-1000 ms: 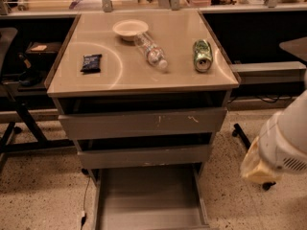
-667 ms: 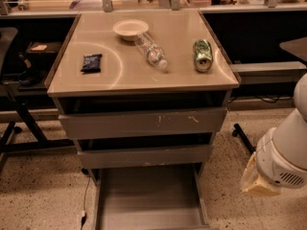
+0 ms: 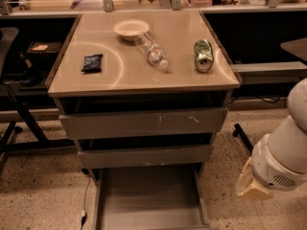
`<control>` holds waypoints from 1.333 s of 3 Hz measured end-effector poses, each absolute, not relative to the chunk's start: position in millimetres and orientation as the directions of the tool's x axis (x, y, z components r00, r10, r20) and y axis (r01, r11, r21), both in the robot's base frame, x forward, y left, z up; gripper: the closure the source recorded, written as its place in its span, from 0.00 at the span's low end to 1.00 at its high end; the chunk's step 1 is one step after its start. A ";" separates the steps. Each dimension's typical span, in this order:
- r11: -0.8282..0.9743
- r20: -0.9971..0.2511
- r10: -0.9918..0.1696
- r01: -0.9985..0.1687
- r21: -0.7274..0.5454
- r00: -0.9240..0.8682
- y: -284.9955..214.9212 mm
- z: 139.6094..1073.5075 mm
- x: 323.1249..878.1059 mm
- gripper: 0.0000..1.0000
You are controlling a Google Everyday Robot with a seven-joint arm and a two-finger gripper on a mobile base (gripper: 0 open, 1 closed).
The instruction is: Close bottom drawer
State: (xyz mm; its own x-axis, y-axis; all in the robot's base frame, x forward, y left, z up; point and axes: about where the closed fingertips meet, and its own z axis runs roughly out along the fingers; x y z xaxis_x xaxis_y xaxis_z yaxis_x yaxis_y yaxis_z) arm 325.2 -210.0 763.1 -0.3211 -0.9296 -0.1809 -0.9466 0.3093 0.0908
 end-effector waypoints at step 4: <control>0.368 -0.141 -0.881 -0.842 0.394 -0.451 -202.9 540.2 280.4 1.00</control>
Offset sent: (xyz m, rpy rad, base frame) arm -0.0325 0.0030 -0.2599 0.0948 0.2990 -0.1164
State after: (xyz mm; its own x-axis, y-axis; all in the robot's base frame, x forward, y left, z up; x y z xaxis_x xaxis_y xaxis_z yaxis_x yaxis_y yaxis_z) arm 280.4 -202.9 540.2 -0.4515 -0.8812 -0.1406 -0.8419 0.3684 0.3943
